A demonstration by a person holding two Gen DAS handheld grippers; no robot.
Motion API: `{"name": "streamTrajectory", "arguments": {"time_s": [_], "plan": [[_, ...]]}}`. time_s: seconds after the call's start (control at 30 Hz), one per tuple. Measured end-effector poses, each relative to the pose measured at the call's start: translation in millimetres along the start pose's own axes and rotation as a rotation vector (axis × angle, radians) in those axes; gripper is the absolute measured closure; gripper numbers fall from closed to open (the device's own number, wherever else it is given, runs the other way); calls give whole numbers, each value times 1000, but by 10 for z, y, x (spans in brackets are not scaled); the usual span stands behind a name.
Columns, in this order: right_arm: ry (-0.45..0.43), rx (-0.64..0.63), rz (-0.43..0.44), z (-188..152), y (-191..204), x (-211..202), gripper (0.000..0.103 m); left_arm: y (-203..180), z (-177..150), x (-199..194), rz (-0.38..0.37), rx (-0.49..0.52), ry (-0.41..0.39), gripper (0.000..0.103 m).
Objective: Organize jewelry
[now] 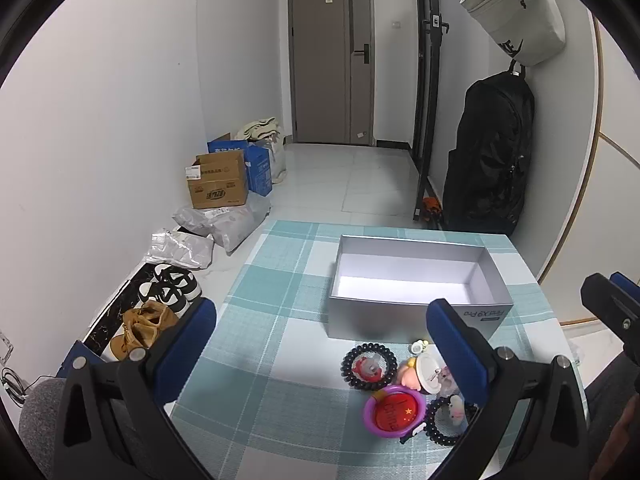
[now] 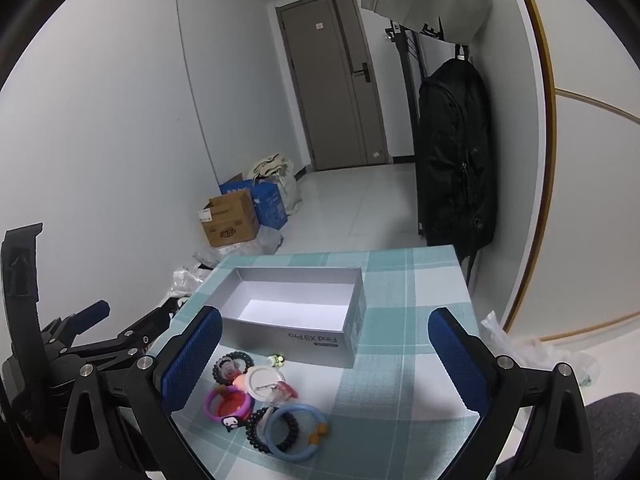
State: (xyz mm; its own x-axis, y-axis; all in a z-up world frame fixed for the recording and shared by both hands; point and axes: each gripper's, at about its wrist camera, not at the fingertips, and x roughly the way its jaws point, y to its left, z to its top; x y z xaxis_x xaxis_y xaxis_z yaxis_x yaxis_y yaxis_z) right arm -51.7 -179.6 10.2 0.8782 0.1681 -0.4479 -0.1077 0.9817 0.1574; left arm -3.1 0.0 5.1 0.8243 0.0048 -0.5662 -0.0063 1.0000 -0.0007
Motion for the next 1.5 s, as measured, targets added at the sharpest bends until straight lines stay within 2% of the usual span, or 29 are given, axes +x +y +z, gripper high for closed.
{"name": "streamTrajectory", "arguments": {"time_s": [1.5], "plan": [[3, 27, -9, 30, -54, -41, 0, -95, -4, -20, -29, 29, 4, 1]]}}
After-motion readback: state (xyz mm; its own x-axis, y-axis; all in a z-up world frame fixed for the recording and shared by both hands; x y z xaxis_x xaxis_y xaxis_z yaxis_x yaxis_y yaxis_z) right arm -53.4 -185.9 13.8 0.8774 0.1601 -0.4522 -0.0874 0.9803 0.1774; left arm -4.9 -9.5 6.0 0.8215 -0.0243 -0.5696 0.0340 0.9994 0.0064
